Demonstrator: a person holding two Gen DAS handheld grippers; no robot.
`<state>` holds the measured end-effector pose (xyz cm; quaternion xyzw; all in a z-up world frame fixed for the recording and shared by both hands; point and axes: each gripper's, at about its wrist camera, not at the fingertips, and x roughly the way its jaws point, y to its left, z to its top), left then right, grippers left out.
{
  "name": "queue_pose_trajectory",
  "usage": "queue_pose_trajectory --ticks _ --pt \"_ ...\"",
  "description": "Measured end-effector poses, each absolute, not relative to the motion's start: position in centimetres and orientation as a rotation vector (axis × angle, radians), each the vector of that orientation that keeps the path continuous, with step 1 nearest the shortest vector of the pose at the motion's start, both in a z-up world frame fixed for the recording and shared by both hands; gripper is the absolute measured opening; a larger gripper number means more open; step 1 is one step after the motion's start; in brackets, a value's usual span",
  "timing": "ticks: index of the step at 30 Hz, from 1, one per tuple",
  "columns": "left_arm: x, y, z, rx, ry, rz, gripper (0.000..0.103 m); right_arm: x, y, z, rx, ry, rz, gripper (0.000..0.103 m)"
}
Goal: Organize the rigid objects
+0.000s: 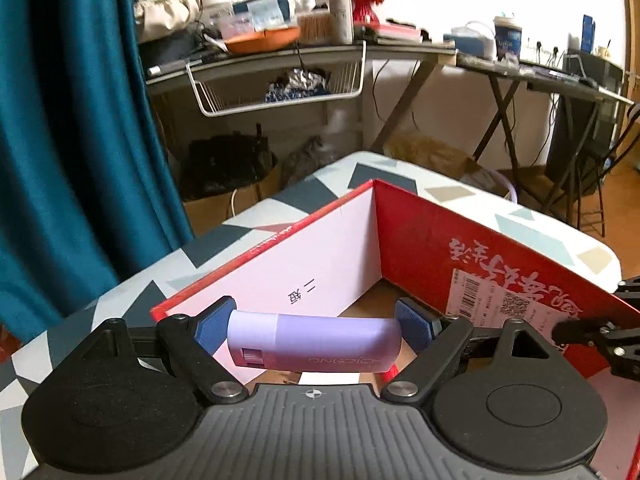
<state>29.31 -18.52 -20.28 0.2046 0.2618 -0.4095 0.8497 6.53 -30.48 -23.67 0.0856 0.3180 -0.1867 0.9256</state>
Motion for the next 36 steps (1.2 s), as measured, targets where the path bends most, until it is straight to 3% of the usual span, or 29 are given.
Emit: queue_pose_trajectory --ticks 13,26,30,32,36 --pt "29.7 -18.1 -20.4 0.416 0.597 -0.837 0.095 6.6 -30.4 -23.7 0.182 0.663 -0.388 0.013" --pt "27.2 -11.1 -15.6 0.248 0.562 -0.628 0.103 6.9 -30.5 -23.0 0.197 0.692 -0.385 0.014" --pt "25.9 -8.7 -13.9 0.188 0.566 -0.504 0.103 6.8 -30.4 -21.6 0.192 0.681 -0.375 0.024" --pt "24.9 -7.3 -12.7 0.151 0.551 -0.468 0.103 6.9 -30.4 -20.5 0.184 0.677 -0.372 0.037" --pt "22.5 -4.7 -10.2 0.086 0.508 -0.402 0.103 7.1 -29.8 -17.3 0.163 0.646 -0.341 0.075"
